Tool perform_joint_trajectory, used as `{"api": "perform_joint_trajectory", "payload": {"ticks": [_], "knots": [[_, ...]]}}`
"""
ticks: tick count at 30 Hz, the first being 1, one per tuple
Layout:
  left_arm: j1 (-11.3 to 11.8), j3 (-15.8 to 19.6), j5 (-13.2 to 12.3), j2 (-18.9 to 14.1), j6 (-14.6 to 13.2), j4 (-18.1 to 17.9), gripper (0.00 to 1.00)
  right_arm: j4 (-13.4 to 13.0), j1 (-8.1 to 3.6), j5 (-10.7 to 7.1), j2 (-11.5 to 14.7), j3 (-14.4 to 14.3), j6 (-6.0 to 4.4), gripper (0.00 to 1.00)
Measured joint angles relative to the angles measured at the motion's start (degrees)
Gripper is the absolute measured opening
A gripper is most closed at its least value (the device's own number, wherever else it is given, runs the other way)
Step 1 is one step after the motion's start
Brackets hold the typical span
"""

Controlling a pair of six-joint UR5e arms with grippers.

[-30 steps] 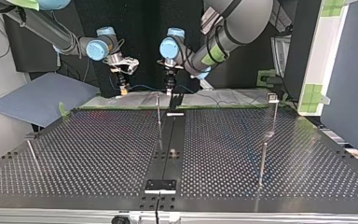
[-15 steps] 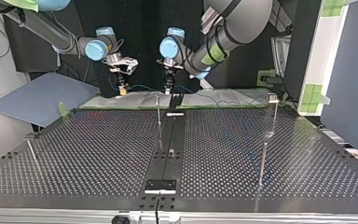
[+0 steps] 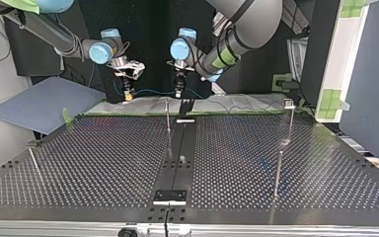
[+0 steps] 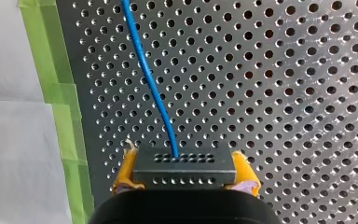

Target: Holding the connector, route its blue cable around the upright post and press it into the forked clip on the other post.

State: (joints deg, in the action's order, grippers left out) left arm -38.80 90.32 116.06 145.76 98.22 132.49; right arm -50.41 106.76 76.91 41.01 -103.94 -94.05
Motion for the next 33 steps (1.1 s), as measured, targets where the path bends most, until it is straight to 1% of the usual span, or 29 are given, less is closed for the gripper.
{"api": "perform_joint_trajectory", "payload": {"ticks": [5,14,26,33], "knots": [[0.3,-1.0,-0.4,0.3,0.8,0.3,0.00,-0.3,-0.02,0.00,-0.1,0.0,0.05,0.00],[0.6,-2.6,-0.8,0.3,1.1,1.0,0.00,-1.1,-0.01,0.03,-0.2,0.1,-0.04,0.00],[1.3,-2.9,-1.6,0.3,1.3,1.0,0.00,0.1,0.10,0.11,-0.2,1.5,0.11,0.00],[1.6,-3.1,-2.3,0.4,1.4,1.3,0.00,0.1,0.01,0.97,-0.2,1.6,0.15,0.00]]}}
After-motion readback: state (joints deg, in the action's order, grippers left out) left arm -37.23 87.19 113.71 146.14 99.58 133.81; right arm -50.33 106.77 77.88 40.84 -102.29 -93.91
